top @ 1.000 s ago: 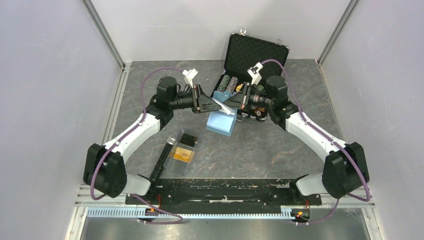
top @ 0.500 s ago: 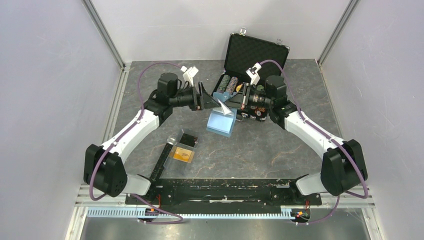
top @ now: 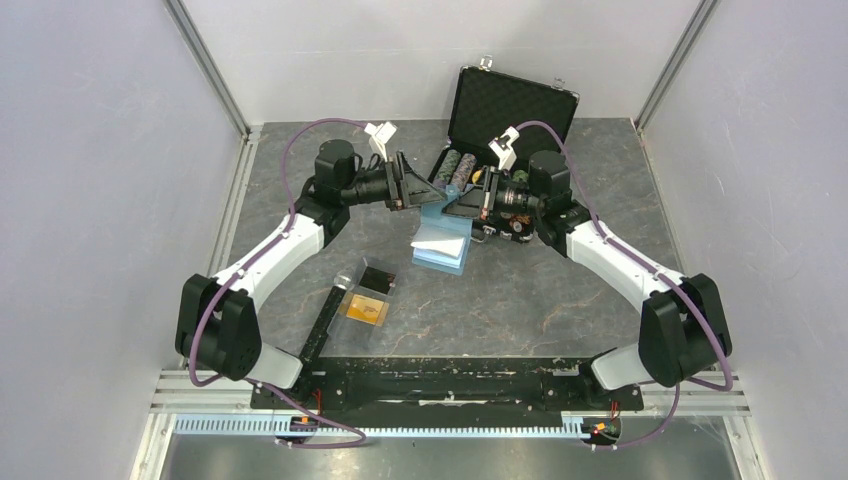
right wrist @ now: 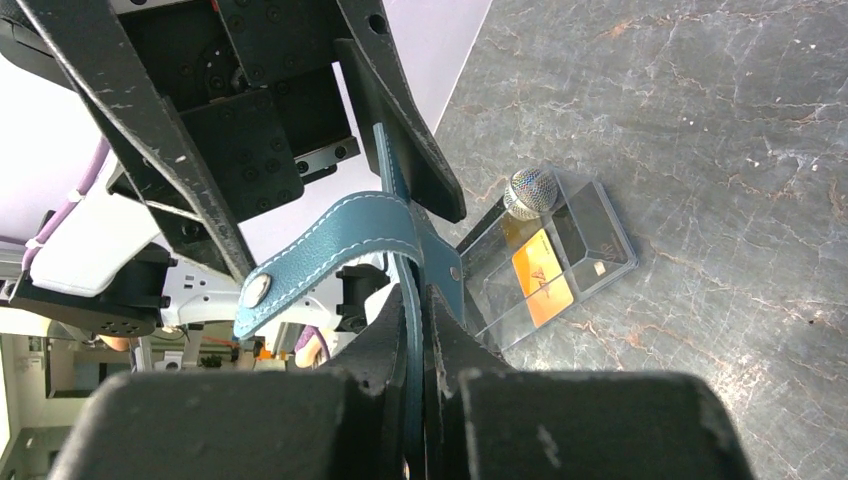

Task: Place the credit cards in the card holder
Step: Open the card holder.

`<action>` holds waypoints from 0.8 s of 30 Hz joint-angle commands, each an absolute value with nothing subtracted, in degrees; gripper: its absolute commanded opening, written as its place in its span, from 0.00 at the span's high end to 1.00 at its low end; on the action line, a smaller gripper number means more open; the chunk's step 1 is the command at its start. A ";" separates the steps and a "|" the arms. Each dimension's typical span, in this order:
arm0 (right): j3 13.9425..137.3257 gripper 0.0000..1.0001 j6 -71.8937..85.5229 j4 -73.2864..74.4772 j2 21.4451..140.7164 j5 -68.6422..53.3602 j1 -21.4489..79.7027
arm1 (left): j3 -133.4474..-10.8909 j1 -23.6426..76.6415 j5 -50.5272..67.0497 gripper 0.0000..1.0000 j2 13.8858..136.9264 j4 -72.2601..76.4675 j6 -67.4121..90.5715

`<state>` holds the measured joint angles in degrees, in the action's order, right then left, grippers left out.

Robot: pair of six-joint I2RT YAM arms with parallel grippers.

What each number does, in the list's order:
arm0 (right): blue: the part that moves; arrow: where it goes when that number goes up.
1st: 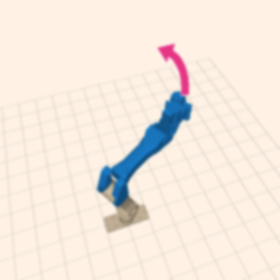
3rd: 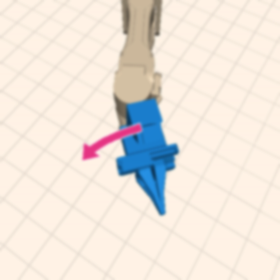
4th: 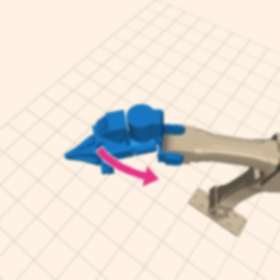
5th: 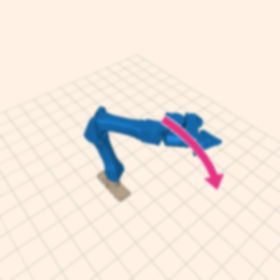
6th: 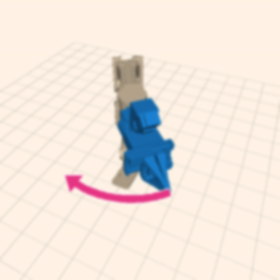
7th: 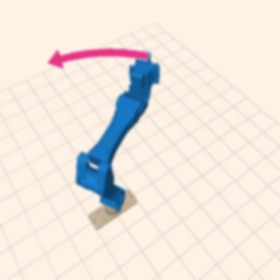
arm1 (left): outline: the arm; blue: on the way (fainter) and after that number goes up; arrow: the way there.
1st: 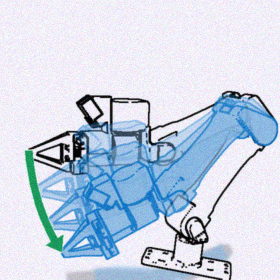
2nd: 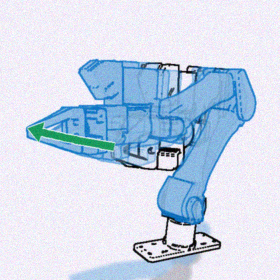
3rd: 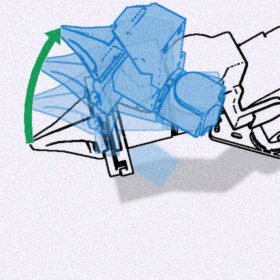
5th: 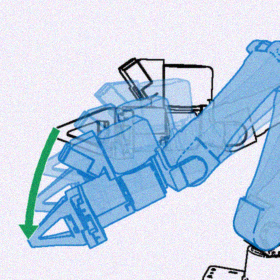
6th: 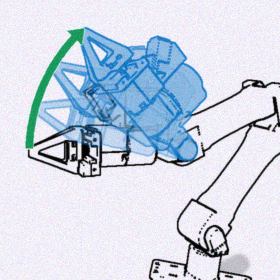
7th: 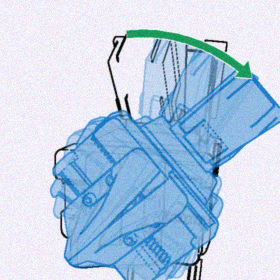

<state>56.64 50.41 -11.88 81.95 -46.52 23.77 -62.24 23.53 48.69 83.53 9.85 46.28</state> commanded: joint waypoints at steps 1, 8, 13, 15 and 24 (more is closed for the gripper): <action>57.52 1.00 51.76 -14.44 82.52 -48.08 23.81 | -61.87 22.33 51.38 0.23 81.57 12.13 47.37; 57.43 1.00 50.81 -13.52 82.40 -47.34 23.56 | -63.08 18.02 46.08 0.17 77.54 -8.06 38.39; 58.11 1.00 48.25 -9.92 82.51 -46.42 23.55 | -64.76 18.02 46.05 0.23 77.03 -21.25 33.77; 58.41 1.00 47.85 -9.14 82.61 -46.32 23.52 | -63.75 18.08 46.51 0.26 76.37 -22.14 34.13; 58.54 1.00 46.83 -7.68 83.03 -46.14 23.54 | -62.13 21.30 51.42 0.37 77.72 -18.90 37.24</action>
<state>56.64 48.03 -7.90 82.74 -46.37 23.73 -62.02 19.14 47.42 78.00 -20.27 37.54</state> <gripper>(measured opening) 0.021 0.651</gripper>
